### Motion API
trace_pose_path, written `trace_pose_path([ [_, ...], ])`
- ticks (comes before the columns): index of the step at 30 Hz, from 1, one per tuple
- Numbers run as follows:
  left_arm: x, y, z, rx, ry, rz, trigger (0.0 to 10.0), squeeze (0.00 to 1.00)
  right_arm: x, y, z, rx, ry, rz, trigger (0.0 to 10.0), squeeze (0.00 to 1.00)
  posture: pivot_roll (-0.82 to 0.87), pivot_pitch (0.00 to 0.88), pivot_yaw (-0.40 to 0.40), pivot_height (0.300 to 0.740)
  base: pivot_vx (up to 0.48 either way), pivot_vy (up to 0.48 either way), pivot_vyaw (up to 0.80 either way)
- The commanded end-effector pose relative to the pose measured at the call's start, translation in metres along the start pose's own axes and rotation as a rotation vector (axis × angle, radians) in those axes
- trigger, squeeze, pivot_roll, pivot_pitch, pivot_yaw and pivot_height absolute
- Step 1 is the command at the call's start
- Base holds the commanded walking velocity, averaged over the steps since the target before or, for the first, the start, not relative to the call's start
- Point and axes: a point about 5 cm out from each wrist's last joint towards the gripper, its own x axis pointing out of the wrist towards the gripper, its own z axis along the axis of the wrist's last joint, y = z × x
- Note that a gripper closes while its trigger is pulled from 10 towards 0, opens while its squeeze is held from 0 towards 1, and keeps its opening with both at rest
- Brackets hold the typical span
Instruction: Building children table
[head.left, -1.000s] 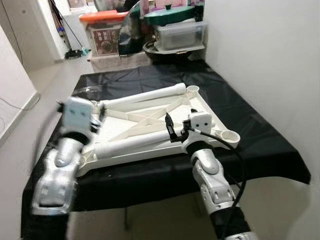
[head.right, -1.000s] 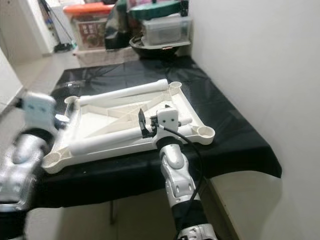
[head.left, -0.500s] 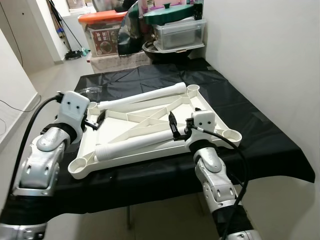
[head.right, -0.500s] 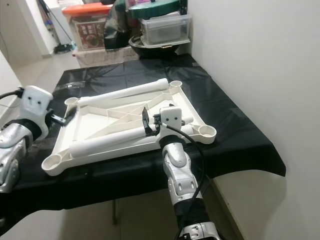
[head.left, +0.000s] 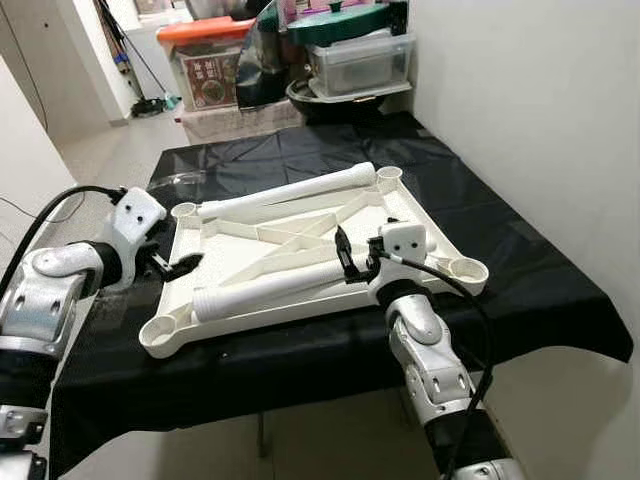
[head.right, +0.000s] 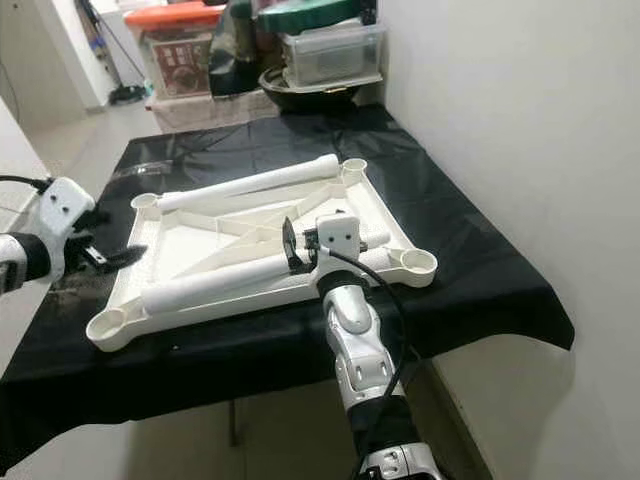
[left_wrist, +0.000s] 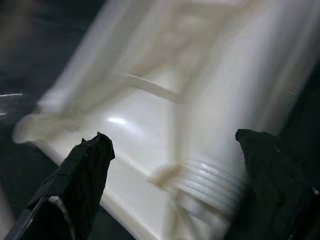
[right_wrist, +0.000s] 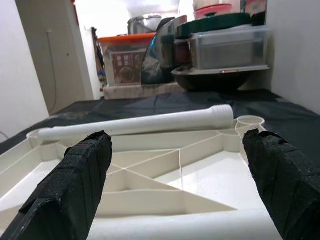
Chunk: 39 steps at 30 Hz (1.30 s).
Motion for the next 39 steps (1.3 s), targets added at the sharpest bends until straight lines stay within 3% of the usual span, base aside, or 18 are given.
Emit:
trace_pose_path([
  [1, -0.002, 0.000, -0.004, 0.023, 0.048, -0.081, 10.0, 0.00, 0.001, 0.005, 0.003, 0.014, 0.002, 0.021, 10.0, 0.00, -0.02, 0.000, 0.098, 0.740, 0.000, 0.000, 0.00],
  [4, -0.004, 0.001, -0.006, 0.019, 0.080, -0.128, 10.0, 0.00, 0.000, 0.005, 0.002, 0.013, 0.006, 0.019, 10.0, 0.00, -0.01, 0.000, 0.093, 0.740, 0.000, 0.000, 0.00],
  [6, -0.010, 0.006, -0.013, 0.027, 0.156, -0.206, 10.0, 0.00, -0.001, 0.006, 0.002, 0.015, 0.014, 0.012, 10.0, 0.00, -0.01, 0.000, 0.097, 0.740, 0.000, 0.000, 0.00],
  [10, -0.015, 0.021, -0.020, 0.059, 0.240, -0.217, 10.0, 0.00, -0.004, 0.006, 0.003, 0.018, 0.017, 0.004, 10.0, 0.00, -0.01, 0.000, 0.107, 0.740, 0.000, 0.000, 0.00],
  [14, -0.017, 0.026, -0.021, 0.085, 0.267, -0.220, 10.0, 0.00, -0.005, 0.006, 0.004, 0.020, 0.017, 0.003, 10.0, 0.00, 0.00, 0.000, 0.112, 0.740, 0.000, 0.000, 0.00],
  [18, -0.010, 0.032, -0.010, 0.149, 0.225, -0.197, 10.0, 0.00, -0.009, -0.001, 0.010, 0.016, 0.011, -0.018, 10.0, 0.00, -0.03, 0.049, 0.147, 0.740, 0.000, 0.000, 0.00],
  [23, 0.001, 0.025, -0.001, 0.162, 0.154, -0.240, 10.0, 0.00, -0.013, -0.009, 0.018, 0.005, -0.001, -0.033, 10.0, 0.00, -0.04, 0.077, 0.155, 0.740, 0.000, 0.000, 0.00],
  [28, 0.021, 0.018, 0.001, 0.179, 0.111, -0.246, 10.0, 0.00, -0.019, -0.013, 0.031, 0.005, -0.013, -0.046, 10.0, 0.00, -0.05, 0.133, 0.153, 0.740, 0.000, 0.000, 0.00],
  [36, 0.029, 0.014, 0.000, 0.192, 0.122, -0.270, 10.0, 0.00, -0.019, -0.012, 0.036, 0.009, -0.013, -0.041, 10.0, 0.00, -0.05, 0.154, 0.148, 0.740, 0.000, 0.000, 0.00],
  [39, 0.031, 0.012, -0.007, 0.205, 0.171, -0.312, 10.0, 0.00, -0.020, -0.014, 0.038, 0.009, -0.002, -0.039, 10.0, 0.00, -0.05, 0.170, 0.149, 0.740, 0.000, 0.000, 0.00],
])
